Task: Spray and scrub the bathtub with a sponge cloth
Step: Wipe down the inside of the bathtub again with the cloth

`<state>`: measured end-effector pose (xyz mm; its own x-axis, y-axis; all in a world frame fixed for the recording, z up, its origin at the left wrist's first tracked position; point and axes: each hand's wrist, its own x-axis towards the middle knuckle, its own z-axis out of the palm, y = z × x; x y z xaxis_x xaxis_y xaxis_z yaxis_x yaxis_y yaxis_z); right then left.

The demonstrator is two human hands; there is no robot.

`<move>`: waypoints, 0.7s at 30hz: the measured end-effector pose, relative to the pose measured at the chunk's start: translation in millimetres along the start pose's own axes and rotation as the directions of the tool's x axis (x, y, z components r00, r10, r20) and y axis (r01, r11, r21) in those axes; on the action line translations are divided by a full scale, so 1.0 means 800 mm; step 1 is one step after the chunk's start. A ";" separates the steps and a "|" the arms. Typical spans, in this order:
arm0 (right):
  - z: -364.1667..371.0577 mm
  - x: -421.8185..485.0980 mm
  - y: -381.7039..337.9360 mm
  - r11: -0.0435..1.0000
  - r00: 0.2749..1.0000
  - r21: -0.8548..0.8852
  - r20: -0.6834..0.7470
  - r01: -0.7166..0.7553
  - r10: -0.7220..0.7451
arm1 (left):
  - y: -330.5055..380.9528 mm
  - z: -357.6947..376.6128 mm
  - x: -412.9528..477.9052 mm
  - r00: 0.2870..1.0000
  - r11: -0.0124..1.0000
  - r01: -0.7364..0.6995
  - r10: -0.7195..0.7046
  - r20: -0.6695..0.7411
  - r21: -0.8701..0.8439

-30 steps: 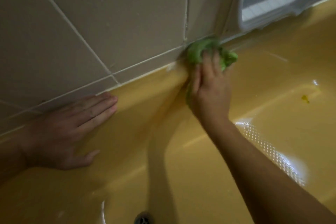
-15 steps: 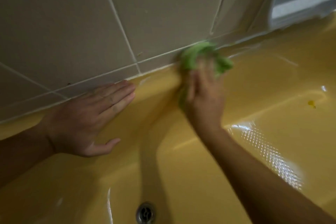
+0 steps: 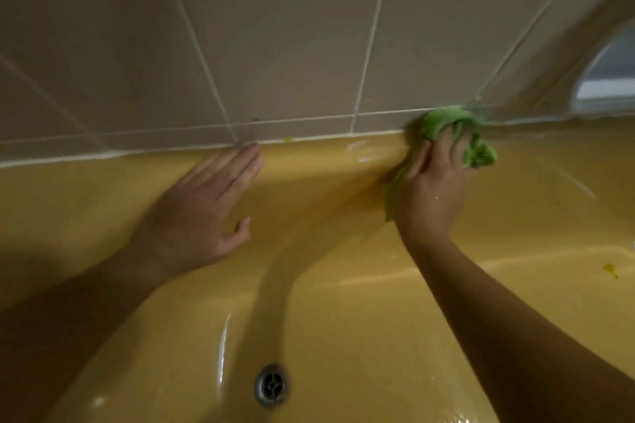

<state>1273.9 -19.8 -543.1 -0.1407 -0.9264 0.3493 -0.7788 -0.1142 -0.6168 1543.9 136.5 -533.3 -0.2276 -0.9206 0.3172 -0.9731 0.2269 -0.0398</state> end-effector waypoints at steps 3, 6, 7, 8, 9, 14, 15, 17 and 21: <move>0.023 -0.056 -0.064 0.998 0.998 -0.045 0.046 0.033 -0.031 | -0.012 -0.012 -0.054 0.983 0.980 0.184 -0.182 -0.039 0.070; 0.052 -0.130 -0.134 0.977 0.968 -0.026 0.139 0.213 -0.207 | -0.001 -0.012 -0.079 0.946 0.937 0.324 -0.322 -0.038 0.129; 0.056 -0.141 -0.144 0.964 0.952 -0.033 0.172 0.263 -0.253 | 0.004 -0.012 -0.085 0.927 0.917 0.374 -0.373 -0.037 0.139; 0.056 -0.145 -0.145 0.952 0.932 -0.041 0.221 0.304 -0.288 | 0.009 -0.011 -0.092 0.906 0.895 0.423 -0.422 -0.042 0.140; 0.051 -0.139 -0.139 0.944 0.918 -0.055 0.259 0.324 -0.300 | 0.013 -0.012 -0.099 0.885 0.874 0.465 -0.463 -0.048 0.144; 0.021 -0.100 -0.112 0.991 0.969 -0.072 0.227 0.114 -0.095 | 0.039 -0.019 -0.097 0.687 0.686 0.726 -0.719 -0.105 0.047; 0.025 -0.111 -0.132 0.992 0.972 -0.069 0.218 0.106 -0.089 | 0.042 -0.021 -0.091 0.646 0.647 0.762 -0.757 -0.099 0.024; 0.046 -0.152 -0.179 0.969 0.948 -0.065 0.229 0.240 -0.220 | 0.049 -0.025 -0.084 0.584 0.584 0.811 -0.809 -0.064 0.013; 0.066 -0.213 -0.246 0.945 0.871 -0.024 0.396 0.325 -0.290 | 0.070 -0.032 -0.104 0.431 0.433 0.902 -0.897 -0.099 0.005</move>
<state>1483.9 141.8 -518.6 0.3451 -0.9161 0.2042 -0.7965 -0.4009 -0.4526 1509.2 233.9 -538.0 0.7783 -0.5686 0.2663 -0.6263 -0.7334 0.2644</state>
